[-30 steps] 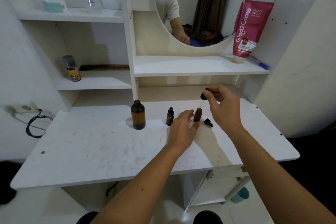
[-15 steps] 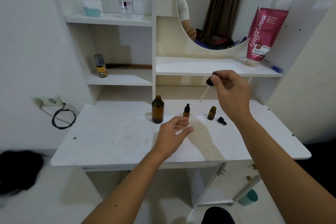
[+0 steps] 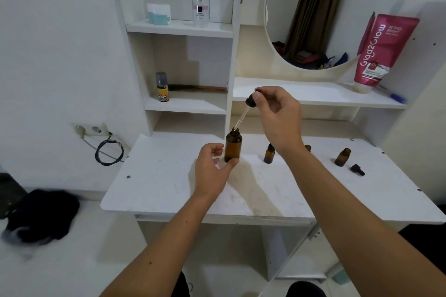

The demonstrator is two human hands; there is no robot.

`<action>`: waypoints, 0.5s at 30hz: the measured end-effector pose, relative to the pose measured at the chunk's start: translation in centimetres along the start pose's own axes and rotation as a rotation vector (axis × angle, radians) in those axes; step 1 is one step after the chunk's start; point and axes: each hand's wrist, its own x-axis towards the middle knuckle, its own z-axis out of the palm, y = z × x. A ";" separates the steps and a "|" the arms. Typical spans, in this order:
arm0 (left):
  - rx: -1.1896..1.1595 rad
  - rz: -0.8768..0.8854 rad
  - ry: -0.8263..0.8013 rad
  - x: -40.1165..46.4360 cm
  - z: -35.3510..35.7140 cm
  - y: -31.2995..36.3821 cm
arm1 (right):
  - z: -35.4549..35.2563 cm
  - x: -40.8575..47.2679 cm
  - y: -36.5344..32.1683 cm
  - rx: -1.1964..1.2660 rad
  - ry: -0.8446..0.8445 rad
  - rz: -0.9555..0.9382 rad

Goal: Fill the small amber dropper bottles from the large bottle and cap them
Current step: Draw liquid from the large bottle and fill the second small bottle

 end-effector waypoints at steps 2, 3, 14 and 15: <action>0.031 -0.021 -0.007 0.6 0.4 0.0 | 0.6 0.0 0.1 -0.008 -0.004 -0.009; 0.048 -0.035 -0.016 0.9 0.6 0.0 | 0.8 0.0 0.2 -0.017 -0.004 -0.018; 0.027 -0.062 -0.045 1.8 1.4 -0.1 | 0.9 0.6 1.0 -0.065 -0.006 -0.064; 0.023 -0.061 -0.046 1.8 1.4 -0.1 | 0.8 0.7 1.1 -0.061 0.002 -0.063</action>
